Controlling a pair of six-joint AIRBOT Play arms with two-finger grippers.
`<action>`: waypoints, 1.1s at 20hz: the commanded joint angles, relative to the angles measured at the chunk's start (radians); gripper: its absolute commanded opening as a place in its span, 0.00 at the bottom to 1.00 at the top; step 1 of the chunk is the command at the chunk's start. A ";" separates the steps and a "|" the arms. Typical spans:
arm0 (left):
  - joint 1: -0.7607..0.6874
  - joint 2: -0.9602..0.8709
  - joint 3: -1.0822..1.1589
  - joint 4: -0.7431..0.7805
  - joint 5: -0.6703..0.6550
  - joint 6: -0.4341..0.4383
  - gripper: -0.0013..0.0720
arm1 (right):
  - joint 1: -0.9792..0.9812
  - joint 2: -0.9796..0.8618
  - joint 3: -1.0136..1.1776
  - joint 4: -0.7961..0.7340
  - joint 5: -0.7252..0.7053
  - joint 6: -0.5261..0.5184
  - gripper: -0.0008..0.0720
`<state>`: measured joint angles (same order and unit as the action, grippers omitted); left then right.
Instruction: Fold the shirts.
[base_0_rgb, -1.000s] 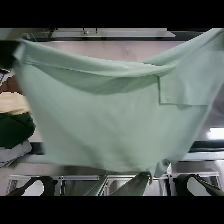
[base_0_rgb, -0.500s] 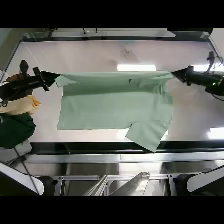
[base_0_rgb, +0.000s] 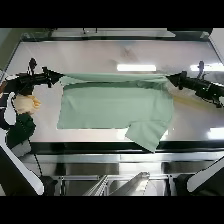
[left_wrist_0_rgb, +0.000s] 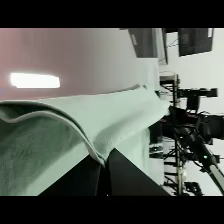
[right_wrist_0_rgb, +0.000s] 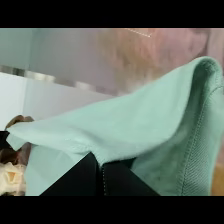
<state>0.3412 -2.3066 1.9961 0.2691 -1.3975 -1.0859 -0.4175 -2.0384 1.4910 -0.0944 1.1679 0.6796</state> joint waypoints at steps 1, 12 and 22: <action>-0.014 -0.022 0.050 0.132 0.008 -0.033 0.04 | 0.001 -0.008 0.007 -0.108 -0.006 0.024 0.03; -0.065 -0.022 0.067 0.378 0.051 -0.030 0.03 | 0.051 -0.008 0.013 -0.325 -0.058 0.081 0.03; -0.027 0.090 0.075 0.401 -0.034 -0.046 0.39 | 0.053 0.115 0.059 -0.508 -0.076 0.075 0.61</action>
<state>0.2901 -2.2677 2.0708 0.6655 -1.3937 -1.1179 -0.3630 -1.9827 1.5360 -0.5095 1.1069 0.7547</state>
